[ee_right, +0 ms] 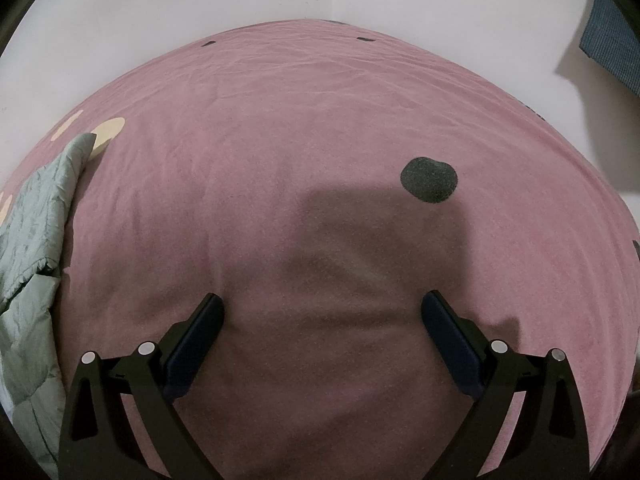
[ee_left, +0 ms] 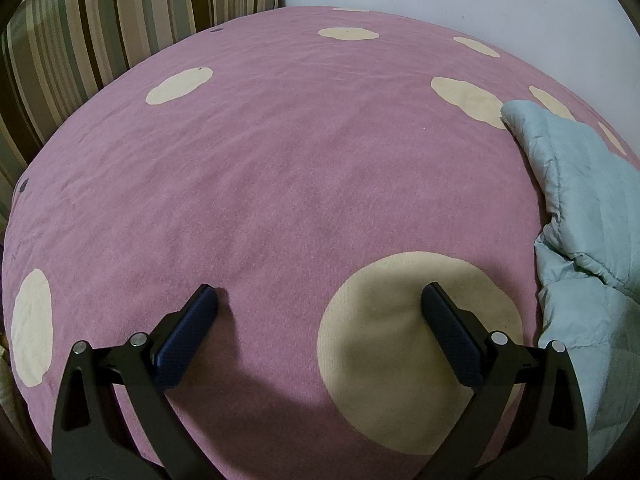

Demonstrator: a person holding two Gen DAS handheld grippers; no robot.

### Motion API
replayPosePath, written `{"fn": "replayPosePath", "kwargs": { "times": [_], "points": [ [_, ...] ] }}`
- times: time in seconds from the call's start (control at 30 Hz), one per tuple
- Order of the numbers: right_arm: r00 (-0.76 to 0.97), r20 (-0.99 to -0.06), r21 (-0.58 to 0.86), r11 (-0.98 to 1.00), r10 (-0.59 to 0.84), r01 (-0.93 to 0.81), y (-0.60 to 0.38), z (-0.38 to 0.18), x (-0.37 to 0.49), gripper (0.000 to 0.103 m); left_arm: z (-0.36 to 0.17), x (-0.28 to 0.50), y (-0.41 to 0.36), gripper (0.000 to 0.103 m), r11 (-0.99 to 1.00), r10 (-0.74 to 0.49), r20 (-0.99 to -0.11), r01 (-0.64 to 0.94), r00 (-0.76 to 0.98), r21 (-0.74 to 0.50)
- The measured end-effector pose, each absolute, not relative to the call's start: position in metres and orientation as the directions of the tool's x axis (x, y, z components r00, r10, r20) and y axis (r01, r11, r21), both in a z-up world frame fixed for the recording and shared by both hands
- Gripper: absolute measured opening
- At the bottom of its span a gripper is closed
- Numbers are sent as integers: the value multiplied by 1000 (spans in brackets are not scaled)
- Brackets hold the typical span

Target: Fold large clothes

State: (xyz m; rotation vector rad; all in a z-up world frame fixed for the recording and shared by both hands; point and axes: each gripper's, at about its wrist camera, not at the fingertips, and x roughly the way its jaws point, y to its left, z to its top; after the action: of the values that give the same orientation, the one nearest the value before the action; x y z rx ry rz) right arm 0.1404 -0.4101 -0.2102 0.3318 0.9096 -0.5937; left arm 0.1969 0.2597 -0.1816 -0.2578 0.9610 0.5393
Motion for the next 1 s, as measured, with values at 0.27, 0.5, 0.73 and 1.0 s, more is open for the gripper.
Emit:
{"fn": "replayPosePath", "kwargs": {
  "times": [0.27,0.5,0.73,1.0],
  "points": [
    [472,-815,28,792,-335,610,-409,-210,141,98,-181,185,261,101,838,320,-830,-545,457,23],
    [472,-815,27,792,-335,610,-409,-210,141,98,-181,185,266,101,838,321,-830,-545,456,25],
    [472,-816,28,791,-335,611,-409,-210,141,98,-181,181,274,101,838,320,-830,-545,457,23],
    [471,-815,27,791,-337,612,-409,-210,140,98,-183,194,264,101,838,324,-830,-544,454,30]
  ]
}}
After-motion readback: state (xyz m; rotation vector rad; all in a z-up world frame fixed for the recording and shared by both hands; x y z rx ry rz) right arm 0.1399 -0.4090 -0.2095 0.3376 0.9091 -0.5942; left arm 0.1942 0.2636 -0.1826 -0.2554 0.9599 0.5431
